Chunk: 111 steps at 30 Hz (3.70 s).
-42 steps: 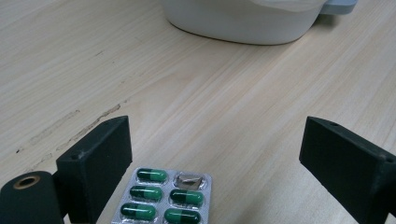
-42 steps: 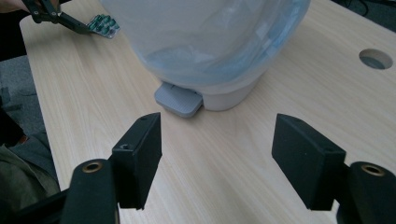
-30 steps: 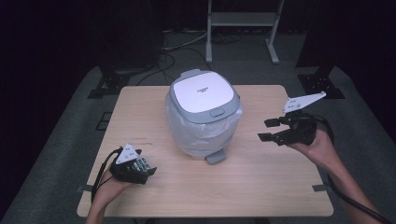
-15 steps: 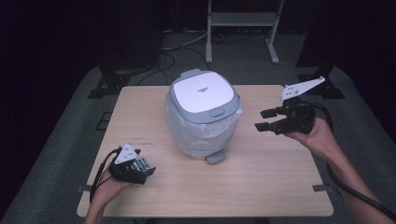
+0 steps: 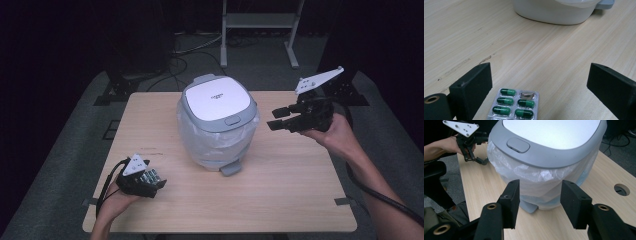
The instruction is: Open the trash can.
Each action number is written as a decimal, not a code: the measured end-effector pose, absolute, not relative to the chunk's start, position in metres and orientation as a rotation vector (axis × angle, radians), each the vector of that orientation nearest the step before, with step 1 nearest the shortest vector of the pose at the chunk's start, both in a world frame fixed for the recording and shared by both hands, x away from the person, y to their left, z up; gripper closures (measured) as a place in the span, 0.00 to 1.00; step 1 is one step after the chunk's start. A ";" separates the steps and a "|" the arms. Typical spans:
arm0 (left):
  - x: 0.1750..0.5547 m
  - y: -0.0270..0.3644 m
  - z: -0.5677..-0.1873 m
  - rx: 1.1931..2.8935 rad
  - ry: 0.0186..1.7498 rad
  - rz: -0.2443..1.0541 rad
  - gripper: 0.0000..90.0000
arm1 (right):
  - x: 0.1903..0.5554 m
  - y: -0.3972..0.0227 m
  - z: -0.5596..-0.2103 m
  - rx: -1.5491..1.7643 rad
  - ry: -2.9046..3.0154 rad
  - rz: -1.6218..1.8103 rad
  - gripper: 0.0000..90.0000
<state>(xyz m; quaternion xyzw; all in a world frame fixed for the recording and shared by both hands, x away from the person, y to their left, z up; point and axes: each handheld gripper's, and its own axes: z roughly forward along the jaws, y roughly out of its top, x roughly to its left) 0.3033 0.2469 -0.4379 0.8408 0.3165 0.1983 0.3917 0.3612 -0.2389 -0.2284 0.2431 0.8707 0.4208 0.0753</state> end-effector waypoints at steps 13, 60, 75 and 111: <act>0.304 0.247 -0.440 2.140 0.807 0.491 0.03 | 0.367 -0.224 -0.211 0.661 2.593 1.290 0.65; 0.303 0.255 -0.439 2.142 0.819 0.480 0.03 | 0.403 -0.149 -0.229 0.493 2.761 1.264 0.91; 0.303 0.256 -0.440 2.142 0.820 0.467 0.03 | 0.398 -0.150 -0.234 0.456 2.700 1.283 1.00; 0.308 0.251 -0.440 2.171 0.793 0.452 0.03 | 0.369 -0.228 -0.259 0.612 2.659 1.337 0.47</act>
